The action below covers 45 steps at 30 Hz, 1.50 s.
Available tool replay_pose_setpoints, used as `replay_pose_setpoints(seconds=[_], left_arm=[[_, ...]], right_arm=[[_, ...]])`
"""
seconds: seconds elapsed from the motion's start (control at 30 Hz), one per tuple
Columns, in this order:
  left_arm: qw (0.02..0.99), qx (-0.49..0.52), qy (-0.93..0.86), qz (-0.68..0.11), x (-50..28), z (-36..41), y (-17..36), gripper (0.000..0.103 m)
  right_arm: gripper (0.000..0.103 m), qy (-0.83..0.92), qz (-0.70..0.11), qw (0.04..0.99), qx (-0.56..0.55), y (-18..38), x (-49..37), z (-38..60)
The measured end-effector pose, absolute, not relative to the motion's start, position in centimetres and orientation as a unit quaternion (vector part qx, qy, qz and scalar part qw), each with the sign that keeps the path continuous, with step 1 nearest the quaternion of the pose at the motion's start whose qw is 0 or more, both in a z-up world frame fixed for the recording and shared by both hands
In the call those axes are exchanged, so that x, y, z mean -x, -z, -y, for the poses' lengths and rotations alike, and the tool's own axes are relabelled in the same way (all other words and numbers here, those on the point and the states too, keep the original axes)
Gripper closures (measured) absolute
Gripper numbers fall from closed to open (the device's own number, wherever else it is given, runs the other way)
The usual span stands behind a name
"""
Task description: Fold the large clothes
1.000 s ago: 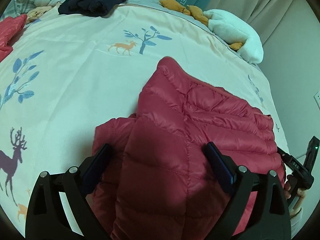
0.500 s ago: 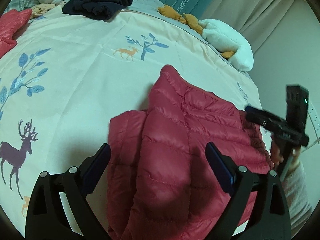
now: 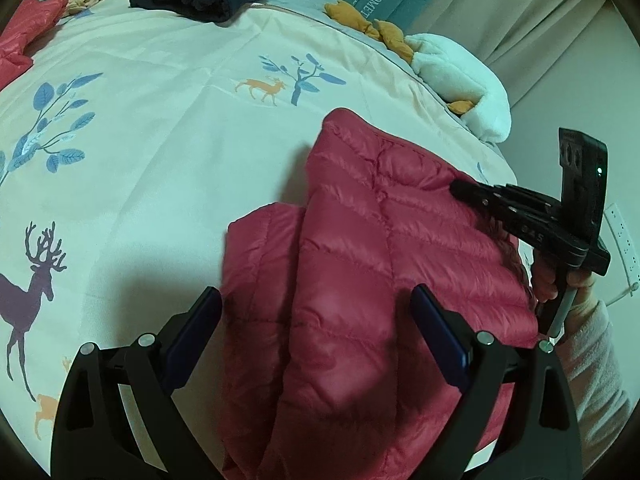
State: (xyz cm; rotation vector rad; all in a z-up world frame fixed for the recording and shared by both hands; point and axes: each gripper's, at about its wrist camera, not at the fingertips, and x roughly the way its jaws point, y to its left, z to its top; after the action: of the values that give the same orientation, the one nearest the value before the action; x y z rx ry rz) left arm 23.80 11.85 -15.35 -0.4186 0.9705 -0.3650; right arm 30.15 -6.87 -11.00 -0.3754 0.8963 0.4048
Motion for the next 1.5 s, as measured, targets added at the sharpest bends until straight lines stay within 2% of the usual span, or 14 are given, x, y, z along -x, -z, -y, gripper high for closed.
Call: replay_pose_setpoints(seconds=[0.1,0.2,0.23,0.27,0.47,0.67,0.8,0.93,1.07,1.13,1.2,1.4,1.43,1.5], left_arm=[[0.846,0.208,0.164,-0.463,-23.6,-12.2,15.3,0.008],[0.855,0.199,0.155,-0.453,-22.8,-12.5,14.2,0.008],[0.86,0.192,0.152,-0.448,-22.5,-12.6,13.8,0.008],[0.865,0.185,0.15,-0.441,-22.1,-12.6,13.2,0.008],[0.887,0.14,0.161,-0.41,-19.6,-11.5,10.8,0.008],[0.896,0.101,0.171,-0.397,-17.6,-9.1,10.6,0.008],[0.905,0.09,0.172,-0.378,-16.9,-8.1,10.8,0.008],[0.901,0.055,0.161,-0.4,-17.8,-6.6,12.5,0.008],[0.881,0.051,0.166,-0.44,-19.2,-6.2,14.8,0.007],[0.881,0.052,0.165,-0.441,-19.1,-6.4,14.7,0.007],[0.883,0.05,0.161,-0.438,-18.7,-6.6,14.2,0.007],[0.888,0.044,0.162,-0.428,-17.3,-6.9,13.5,0.007],[0.888,0.044,0.162,-0.428,-17.1,-7.0,13.5,0.007],[0.888,0.045,0.162,-0.428,-17.0,-7.0,13.4,0.007]], right_arm=[[0.072,-0.175,-0.407,0.885,0.145,9.9,-29.6,7.7],[0.049,-0.148,-0.372,0.912,0.091,7.4,-27.6,10.7],[0.038,-0.129,-0.361,0.921,0.076,6.5,-26.2,12.3],[0.033,-0.114,-0.352,0.927,0.068,6.0,-24.7,13.8],[0.033,-0.058,-0.334,0.939,0.051,6.3,-15.2,20.2],[0.033,-0.029,-0.324,0.945,0.042,9.1,-8.7,21.9],[0.035,-0.005,-0.345,0.938,0.04,12.0,-7.7,21.8],[0.035,0.004,-0.364,0.931,0.021,14.2,-7.9,21.9],[0.037,0.005,-0.367,0.93,-0.001,13.4,-7.5,22.2],[0.037,0.002,-0.341,0.94,-0.02,12.1,-6.5,22.8],[0.033,0.009,-0.325,0.945,-0.039,11.4,-5.6,23.8],[0.032,0.051,-0.347,0.932,-0.091,12.9,-4.7,27.3],[0.034,0.045,-0.351,0.928,-0.112,13.3,-4.6,27.9],[0.047,0.029,-0.366,0.919,-0.145,14.2,-4.7,28.7]])
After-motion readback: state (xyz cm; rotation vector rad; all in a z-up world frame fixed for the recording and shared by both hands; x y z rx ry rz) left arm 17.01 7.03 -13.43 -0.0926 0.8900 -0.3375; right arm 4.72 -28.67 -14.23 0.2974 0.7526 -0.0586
